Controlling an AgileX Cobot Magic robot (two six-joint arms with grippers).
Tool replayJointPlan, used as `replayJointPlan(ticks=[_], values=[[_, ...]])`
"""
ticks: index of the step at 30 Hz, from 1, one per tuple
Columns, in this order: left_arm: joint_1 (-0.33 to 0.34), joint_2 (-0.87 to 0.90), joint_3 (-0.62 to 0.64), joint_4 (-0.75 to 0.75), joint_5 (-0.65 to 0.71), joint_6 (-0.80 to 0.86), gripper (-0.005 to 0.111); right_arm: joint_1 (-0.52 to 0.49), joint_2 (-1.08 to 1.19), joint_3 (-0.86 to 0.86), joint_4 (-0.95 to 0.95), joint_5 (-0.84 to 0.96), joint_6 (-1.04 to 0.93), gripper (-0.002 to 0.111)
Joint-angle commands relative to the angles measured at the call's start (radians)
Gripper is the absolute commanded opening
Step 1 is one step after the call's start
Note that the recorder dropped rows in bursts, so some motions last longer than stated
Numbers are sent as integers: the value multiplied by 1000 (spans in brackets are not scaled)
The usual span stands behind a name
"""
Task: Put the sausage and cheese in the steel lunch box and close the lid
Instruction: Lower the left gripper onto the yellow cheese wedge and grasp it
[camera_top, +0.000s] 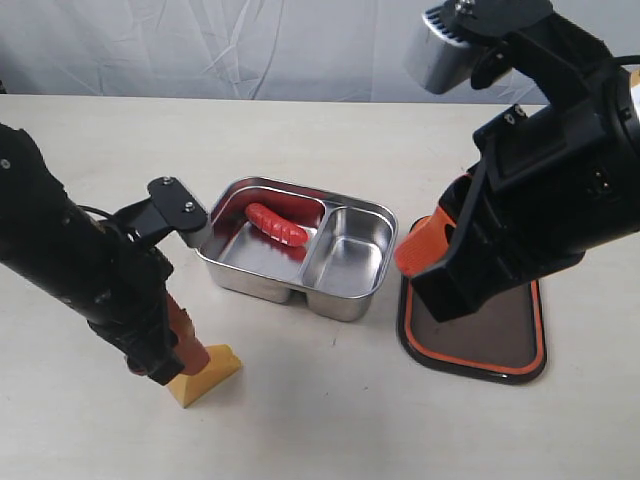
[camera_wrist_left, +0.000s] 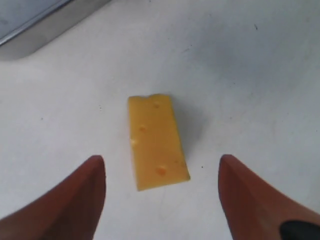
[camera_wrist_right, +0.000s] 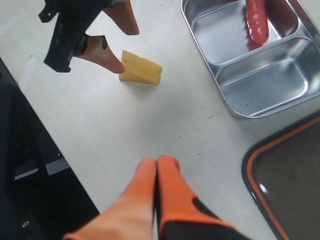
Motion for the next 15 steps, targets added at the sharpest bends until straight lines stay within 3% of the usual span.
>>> replayJointPlan(ticks=[1,10,15], values=[[-5,76,7,-4,-32,-1,62,1,-9,-1,-7,-6,3,-1],[-5,167,7,-21,-56,-1,61,1,-9,-1,-7,-6,5,-1],[-5,197,7,-26,-64,-1,54,1,-9,-1,-7,-6,5,-1]])
